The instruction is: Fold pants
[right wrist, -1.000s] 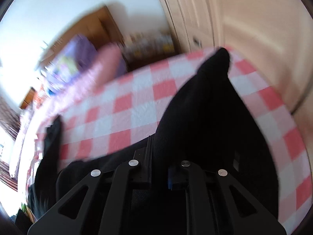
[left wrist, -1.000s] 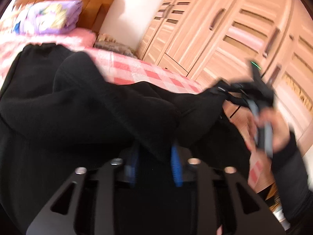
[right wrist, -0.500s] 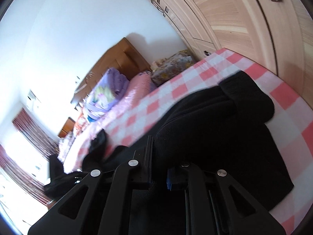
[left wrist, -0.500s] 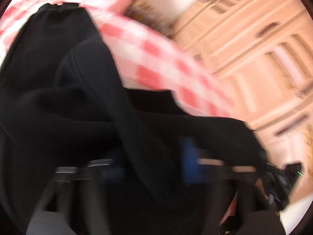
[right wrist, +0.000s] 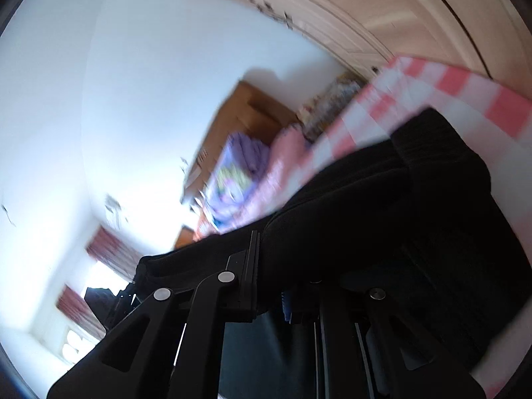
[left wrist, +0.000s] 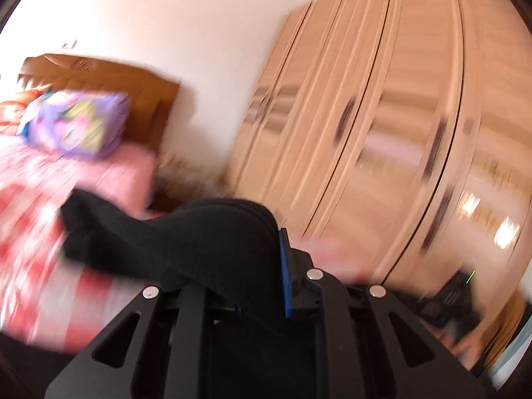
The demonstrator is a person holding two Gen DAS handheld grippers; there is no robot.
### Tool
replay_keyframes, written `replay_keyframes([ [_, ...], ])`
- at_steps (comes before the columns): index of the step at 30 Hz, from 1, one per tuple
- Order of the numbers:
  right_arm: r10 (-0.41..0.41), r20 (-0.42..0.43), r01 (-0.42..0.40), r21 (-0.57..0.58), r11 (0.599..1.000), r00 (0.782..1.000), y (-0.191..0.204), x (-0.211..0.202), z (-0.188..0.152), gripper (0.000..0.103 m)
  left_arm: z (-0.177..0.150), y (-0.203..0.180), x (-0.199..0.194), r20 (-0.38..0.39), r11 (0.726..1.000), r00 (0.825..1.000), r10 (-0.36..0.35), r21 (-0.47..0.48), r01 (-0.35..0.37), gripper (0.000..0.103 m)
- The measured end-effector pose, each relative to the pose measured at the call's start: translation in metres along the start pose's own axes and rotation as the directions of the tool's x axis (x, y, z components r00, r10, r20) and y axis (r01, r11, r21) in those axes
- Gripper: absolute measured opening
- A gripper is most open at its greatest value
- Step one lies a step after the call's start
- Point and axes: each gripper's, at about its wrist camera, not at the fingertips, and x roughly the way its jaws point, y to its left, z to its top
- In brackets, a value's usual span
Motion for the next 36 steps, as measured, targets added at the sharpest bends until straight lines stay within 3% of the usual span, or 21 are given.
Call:
replay_keyframes([
  [2,-0.111,-0.102,0.106,-0.055,0.993,0.989,-0.006,0.01,-0.022,0.014,-0.047,0.017,0.007,-0.127,0.996,0.991,0.05,-0.062,-0.058,0.017],
  [3,-0.14,-0.121,0.132,-0.075,0.988,0.983,-0.006,0.013,-0.03,0.014,-0.075,0.033,0.012,-0.209,0.988,0.976,0.06,-0.125,-0.087,0.017],
  [5,-0.17,-0.117,0.159,-0.094,0.983,0.979,-0.006,0.015,-0.038,0.015,-0.107,0.051,0.015,-0.297,0.972,0.954,0.05,-0.206,-0.115,0.017],
  [6,-0.176,-0.106,0.167,-0.09,0.982,0.979,-0.007,0.014,-0.039,0.015,-0.118,0.054,0.013,-0.317,0.966,0.947,0.051,-0.226,-0.128,0.018],
  [8,-0.186,-0.11,0.18,-0.062,0.982,0.976,-0.011,0.013,-0.04,0.018,-0.118,0.054,0.01,-0.308,0.962,0.951,0.04,-0.244,-0.119,0.02],
  [10,-0.203,-0.129,0.201,-0.026,0.979,0.971,-0.018,0.012,-0.04,0.026,-0.112,0.055,0.009,-0.313,0.956,0.949,0.024,-0.272,-0.114,0.03],
  [11,-0.187,-0.127,0.187,-0.012,0.982,0.974,-0.022,0.01,-0.04,0.035,-0.11,0.052,0.009,-0.309,0.954,0.951,0.023,-0.279,-0.114,0.05],
  [12,-0.153,-0.105,0.155,0.013,0.988,0.983,-0.027,0.004,-0.036,0.058,-0.107,0.05,0.008,-0.293,0.954,0.956,0.022,-0.279,-0.108,0.068],
  [14,-0.093,-0.02,0.094,0.044,0.995,0.995,-0.034,-0.016,-0.035,0.085,-0.099,0.044,0.004,-0.264,0.954,0.964,0.002,-0.287,-0.08,0.075],
  [15,-0.102,0.029,0.1,0.057,0.993,0.994,-0.038,-0.026,-0.033,0.088,-0.099,0.046,0.004,-0.26,0.948,0.965,-0.019,-0.312,-0.066,0.076],
  [18,-0.088,0.079,0.081,0.094,0.992,0.993,-0.052,-0.038,-0.025,0.085,-0.097,0.06,0.012,-0.252,0.919,0.967,-0.034,-0.388,-0.069,0.076],
  [20,-0.102,0.094,0.092,0.106,0.99,0.99,-0.059,-0.037,-0.018,0.074,-0.095,0.06,0.02,-0.252,0.911,0.967,-0.021,-0.404,-0.086,0.069],
  [21,-0.115,0.095,0.105,0.105,0.989,0.989,-0.061,-0.036,-0.016,0.065,-0.095,0.062,0.025,-0.254,0.906,0.967,-0.021,-0.413,-0.089,0.043],
  [22,-0.138,0.097,0.128,0.107,0.986,0.986,-0.063,-0.035,-0.014,0.058,-0.096,0.062,0.03,-0.267,0.902,0.964,-0.021,-0.42,-0.097,0.03],
  [23,-0.167,0.095,0.157,0.107,0.982,0.981,-0.064,-0.034,-0.012,0.04,-0.095,0.065,0.034,-0.276,0.897,0.961,-0.025,-0.431,-0.1,0.019],
  [24,-0.207,0.091,0.199,0.093,0.976,0.974,-0.063,-0.033,-0.008,0.03,-0.094,0.066,0.03,-0.261,0.892,0.965,-0.029,-0.442,-0.093,0.016],
  [26,-0.221,0.113,0.216,0.052,0.975,0.969,-0.058,-0.037,-0.001,0.021,-0.087,0.053,0.02,-0.23,0.911,0.973,-0.015,-0.405,-0.081,0.015],
  [31,-0.243,0.199,0.259,-0.056,0.964,0.949,-0.038,-0.053,0.006,0.018,-0.057,-0.024,-0.039,-0.103,0.984,0.995,-0.016,-0.179,-0.002,0.015],
  [34,-0.273,0.151,0.279,-0.017,0.96,0.95,-0.057,-0.052,-0.001,0.018,-0.069,-0.049,-0.051,-0.14,0.997,0.99,0.032,-0.065,-0.041,0.015],
  [36,-0.287,0.108,0.287,0.023,0.958,0.952,-0.073,-0.049,-0.015,0.017,-0.095,-0.036,-0.039,-0.211,0.991,0.971,0.11,-0.053,-0.124,0.016],
])
